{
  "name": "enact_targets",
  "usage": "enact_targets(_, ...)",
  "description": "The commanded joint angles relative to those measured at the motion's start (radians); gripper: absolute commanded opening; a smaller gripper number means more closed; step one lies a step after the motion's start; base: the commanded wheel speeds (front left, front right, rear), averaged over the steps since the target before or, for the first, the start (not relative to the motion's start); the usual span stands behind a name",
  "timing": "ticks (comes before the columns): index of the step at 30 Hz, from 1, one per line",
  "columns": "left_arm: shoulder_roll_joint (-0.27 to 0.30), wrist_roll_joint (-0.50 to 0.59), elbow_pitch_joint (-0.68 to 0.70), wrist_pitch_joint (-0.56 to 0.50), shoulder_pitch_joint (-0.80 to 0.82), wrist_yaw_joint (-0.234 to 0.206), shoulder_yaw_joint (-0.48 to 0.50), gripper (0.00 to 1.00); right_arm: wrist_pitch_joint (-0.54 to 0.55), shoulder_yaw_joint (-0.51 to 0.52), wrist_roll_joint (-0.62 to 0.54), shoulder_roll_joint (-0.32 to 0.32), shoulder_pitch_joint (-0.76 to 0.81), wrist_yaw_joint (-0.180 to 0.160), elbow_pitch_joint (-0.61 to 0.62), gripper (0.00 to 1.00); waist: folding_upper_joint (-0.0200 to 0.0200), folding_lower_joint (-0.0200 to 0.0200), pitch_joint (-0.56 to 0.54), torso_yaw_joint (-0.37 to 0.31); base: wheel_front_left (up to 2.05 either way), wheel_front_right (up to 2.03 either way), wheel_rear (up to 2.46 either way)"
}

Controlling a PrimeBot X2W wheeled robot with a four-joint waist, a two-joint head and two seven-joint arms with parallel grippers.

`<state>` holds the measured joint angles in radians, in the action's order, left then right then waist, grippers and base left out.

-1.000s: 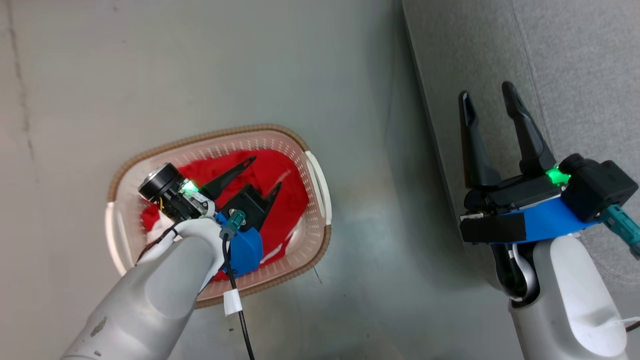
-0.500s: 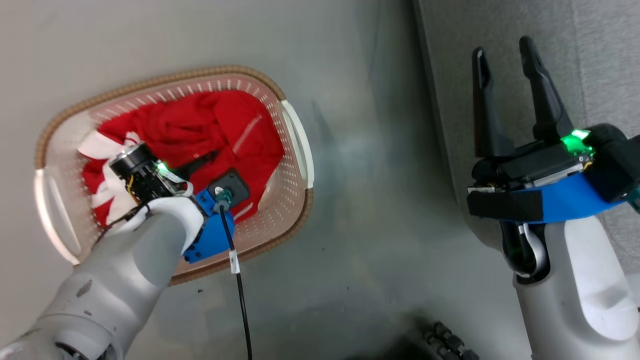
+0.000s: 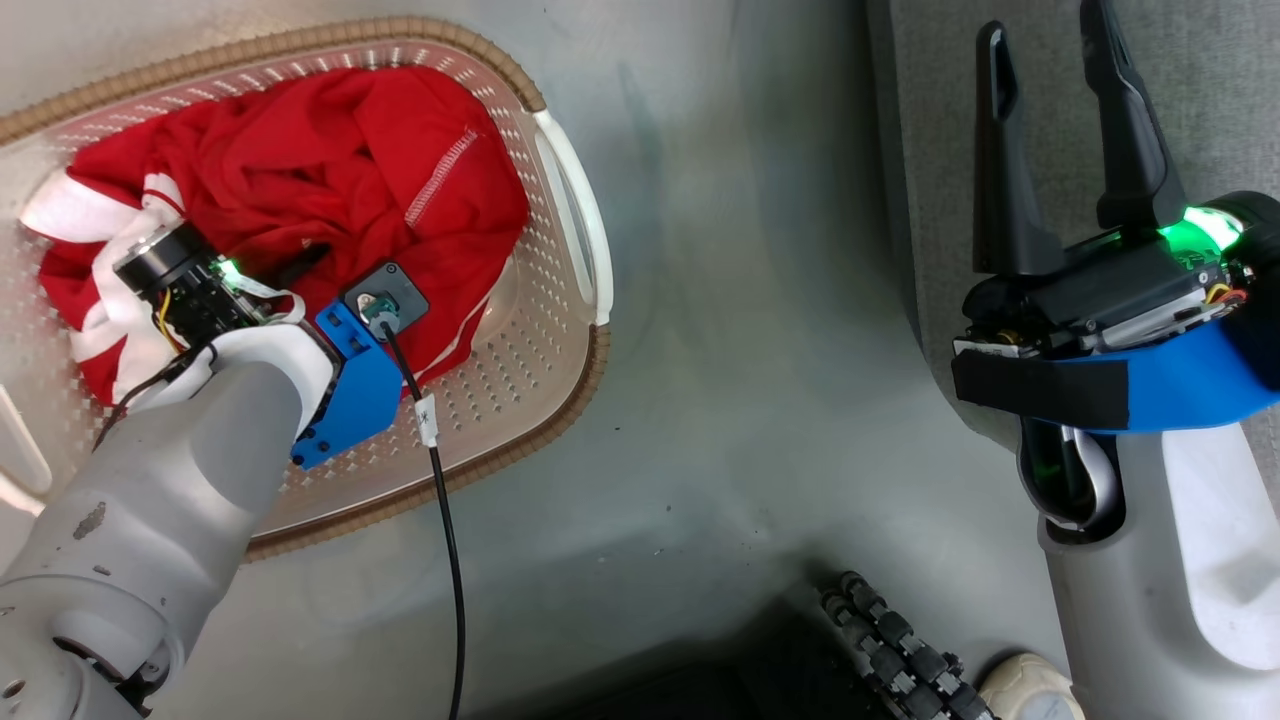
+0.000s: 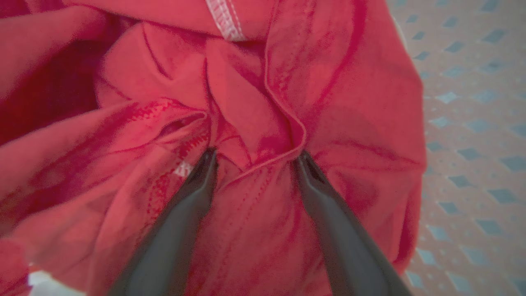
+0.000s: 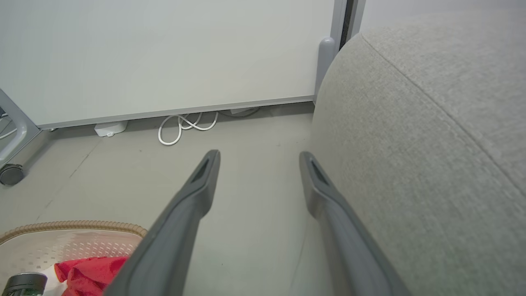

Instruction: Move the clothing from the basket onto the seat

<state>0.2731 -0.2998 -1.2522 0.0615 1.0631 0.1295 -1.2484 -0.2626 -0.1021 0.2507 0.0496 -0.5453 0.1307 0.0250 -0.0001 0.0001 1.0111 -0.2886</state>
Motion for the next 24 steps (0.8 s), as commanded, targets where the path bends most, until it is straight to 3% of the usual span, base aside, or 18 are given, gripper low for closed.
enact_targets(1, 0.009, -0.006, -0.007, -0.014, 0.015, 0.001, -0.009, 1.00, -0.004, 0.002, 0.009, 0.001, -0.014, 0.000, 0.009, 1.00, 0.0001, -0.0001, 0.018, -0.004, 0.00, 0.00, 0.00)
enact_targets(4, 0.011, 0.005, -0.012, -0.043, 0.017, 0.001, -0.018, 1.00, -0.004, 0.004, 0.008, 0.001, -0.017, 0.000, 0.016, 1.00, 0.0001, -0.0001, 0.026, -0.003, 0.00, 0.00, 0.00)
enact_targets(5, 0.010, 0.005, -0.013, -0.051, 0.021, 0.001, -0.020, 0.17, -0.004, 0.005, 0.007, 0.001, -0.017, 0.000, 0.018, 1.00, 0.0001, -0.0001, 0.028, -0.002, 0.00, 0.00, 0.00)
enact_targets(6, 0.010, 0.003, -0.014, -0.054, 0.025, 0.001, -0.021, 0.00, -0.004, 0.006, 0.006, 0.001, -0.019, 0.000, 0.019, 1.00, 0.0001, -0.0001, 0.030, -0.001, 0.00, 0.00, 0.00)
enact_targets(14, -0.013, -0.010, 0.005, -0.042, 0.035, 0.001, -0.030, 0.00, -0.004, 0.015, -0.007, 0.001, -0.030, 0.000, 0.013, 1.00, 0.0001, -0.0001, 0.009, 0.015, 0.00, 0.00, 0.00)
enact_targets(24, -0.110, -0.031, 0.048, 0.127, 0.043, 0.001, -0.032, 0.00, -0.004, 0.044, -0.071, 0.002, -0.012, 0.000, -0.010, 1.00, 0.0001, -0.0001, -0.089, 0.105, 0.00, 0.00, 0.00)
